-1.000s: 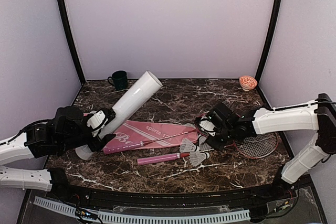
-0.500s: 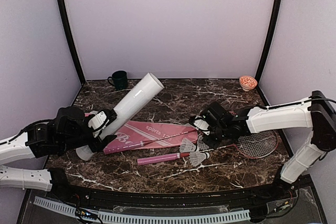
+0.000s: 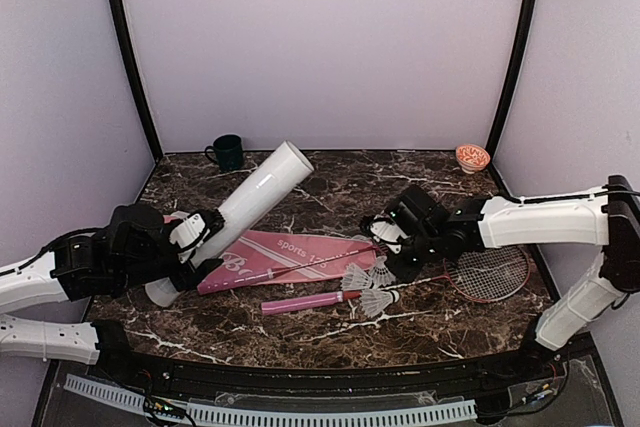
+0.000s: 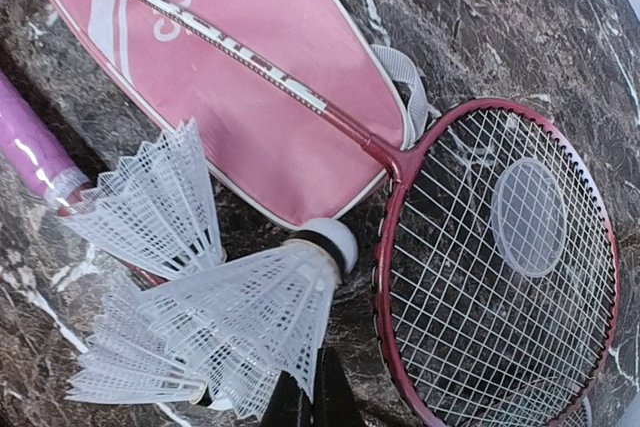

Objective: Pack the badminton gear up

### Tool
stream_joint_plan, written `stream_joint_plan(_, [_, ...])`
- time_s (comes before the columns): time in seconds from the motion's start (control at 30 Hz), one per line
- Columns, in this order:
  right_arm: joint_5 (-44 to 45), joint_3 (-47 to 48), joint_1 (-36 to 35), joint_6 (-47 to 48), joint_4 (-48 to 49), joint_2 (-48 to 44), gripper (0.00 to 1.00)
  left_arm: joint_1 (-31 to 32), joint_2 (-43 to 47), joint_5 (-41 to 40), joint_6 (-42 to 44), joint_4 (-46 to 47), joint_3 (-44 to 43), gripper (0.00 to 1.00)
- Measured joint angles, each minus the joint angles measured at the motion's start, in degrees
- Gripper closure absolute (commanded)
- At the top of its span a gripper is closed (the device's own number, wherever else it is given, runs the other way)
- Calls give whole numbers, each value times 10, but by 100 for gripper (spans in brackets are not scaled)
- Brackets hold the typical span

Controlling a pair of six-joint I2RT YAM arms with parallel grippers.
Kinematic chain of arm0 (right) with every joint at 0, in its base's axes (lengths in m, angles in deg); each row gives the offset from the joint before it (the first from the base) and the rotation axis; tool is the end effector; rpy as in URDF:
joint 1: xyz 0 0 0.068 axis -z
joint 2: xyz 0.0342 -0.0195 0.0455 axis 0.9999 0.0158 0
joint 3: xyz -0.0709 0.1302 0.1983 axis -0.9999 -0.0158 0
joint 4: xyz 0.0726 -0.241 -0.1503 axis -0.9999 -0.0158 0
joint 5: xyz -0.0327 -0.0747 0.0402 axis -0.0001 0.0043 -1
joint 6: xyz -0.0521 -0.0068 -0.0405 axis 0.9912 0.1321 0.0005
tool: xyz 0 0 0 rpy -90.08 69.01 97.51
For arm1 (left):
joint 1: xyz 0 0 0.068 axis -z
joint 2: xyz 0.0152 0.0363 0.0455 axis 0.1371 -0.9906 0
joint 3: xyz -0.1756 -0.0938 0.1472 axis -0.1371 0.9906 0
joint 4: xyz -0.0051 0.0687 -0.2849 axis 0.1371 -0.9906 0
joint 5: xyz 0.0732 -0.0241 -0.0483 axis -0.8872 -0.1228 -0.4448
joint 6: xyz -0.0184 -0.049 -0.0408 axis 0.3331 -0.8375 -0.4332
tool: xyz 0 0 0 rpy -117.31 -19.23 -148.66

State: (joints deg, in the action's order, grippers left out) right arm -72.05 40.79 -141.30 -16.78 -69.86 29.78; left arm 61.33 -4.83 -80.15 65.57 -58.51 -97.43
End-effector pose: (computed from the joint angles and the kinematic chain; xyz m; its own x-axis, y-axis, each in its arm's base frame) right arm 0.2137 0.2588 0.1418 -0.4752 -0.7235 -0.5007 -0.7481 0.6318 -0.2028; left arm 0.1557 -0.1813 0.2323 -0.1355 0.5819 -0.8019 0.6446 0.6664 0.3746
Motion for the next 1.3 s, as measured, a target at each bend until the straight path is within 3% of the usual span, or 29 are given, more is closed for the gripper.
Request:
stream_joint_plan(0.5, [-74, 58, 37, -62, -48, -167, 100, 0, -2, 32, 16, 3, 4, 63])
stream_joint_plan(0.83, [-257, 112, 69, -78, -46, -284, 100, 3, -9, 106, 63, -25, 0, 64])
stream_joint_plan(1.13, [-480, 132, 68, -67, -64, -283, 100, 9, -7, 195, 117, -56, -29, 64])
stream_joint_plan(1.3, [-536, 157, 52, -60, -78, -267, 100, 12, -2, 245, 139, -58, -39, 64])
